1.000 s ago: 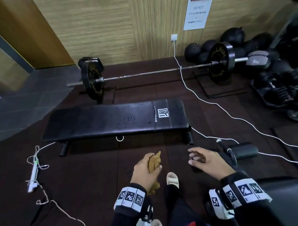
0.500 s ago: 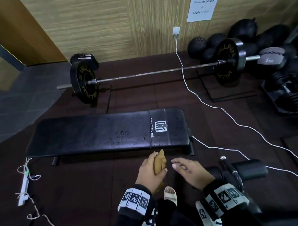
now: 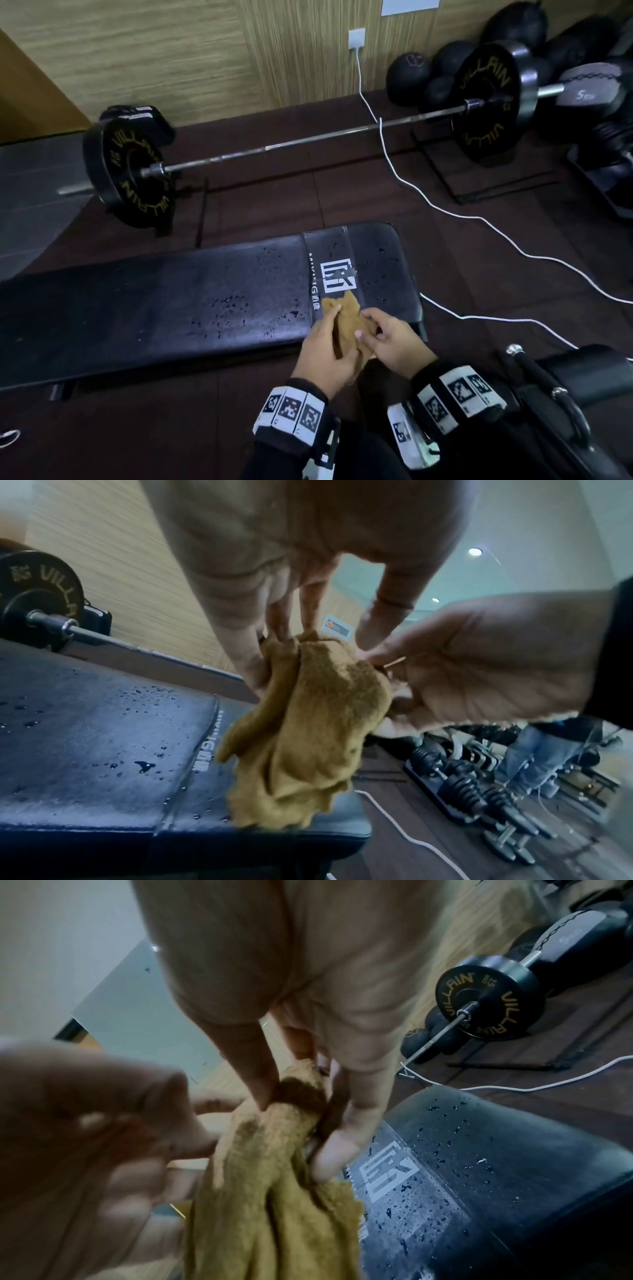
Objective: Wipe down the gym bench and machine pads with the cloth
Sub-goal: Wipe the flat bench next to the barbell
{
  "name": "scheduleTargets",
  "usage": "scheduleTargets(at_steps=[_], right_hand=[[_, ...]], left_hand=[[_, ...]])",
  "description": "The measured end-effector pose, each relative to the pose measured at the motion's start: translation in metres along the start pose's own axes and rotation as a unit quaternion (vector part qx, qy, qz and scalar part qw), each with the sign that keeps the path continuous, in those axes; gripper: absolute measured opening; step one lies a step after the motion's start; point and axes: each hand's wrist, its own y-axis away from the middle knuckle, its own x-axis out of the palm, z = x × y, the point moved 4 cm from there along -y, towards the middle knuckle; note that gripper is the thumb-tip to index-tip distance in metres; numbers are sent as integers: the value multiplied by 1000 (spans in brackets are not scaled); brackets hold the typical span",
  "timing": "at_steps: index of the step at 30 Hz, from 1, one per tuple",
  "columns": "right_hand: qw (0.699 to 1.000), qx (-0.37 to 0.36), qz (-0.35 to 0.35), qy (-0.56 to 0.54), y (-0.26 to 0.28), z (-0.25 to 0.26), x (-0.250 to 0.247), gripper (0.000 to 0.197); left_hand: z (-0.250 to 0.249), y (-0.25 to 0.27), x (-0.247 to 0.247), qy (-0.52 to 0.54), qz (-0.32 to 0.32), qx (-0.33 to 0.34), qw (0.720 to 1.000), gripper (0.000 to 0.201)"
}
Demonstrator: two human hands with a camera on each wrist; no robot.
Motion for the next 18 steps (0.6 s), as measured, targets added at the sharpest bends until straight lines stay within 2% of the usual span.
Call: scheduleTargets(at_steps=[6, 9, 12, 14, 16, 18], right_hand=[[990, 8, -25, 141, -101, -55, 35, 30], [958, 39, -21, 283, -131, -76, 51, 45], [910, -37, -92, 402, -139, -81, 69, 59], [904, -94, -81, 410, -137, -86, 92, 57], [897, -104, -79, 423, -133, -95, 112, 60], [878, -105, -121, 451, -134, -98, 120, 60]], left_hand=[[95, -82, 18, -91, 23, -3, 996, 61], [140, -113, 13, -187, 25, 10, 982, 61], [176, -129, 2, -291, -14, 19, 957, 57], [192, -130, 5, -306, -29, 42, 951, 53], [202, -126, 13, -334, -58, 64, 939, 50], [205, -120, 19, -360, -104, 88, 923, 52]])
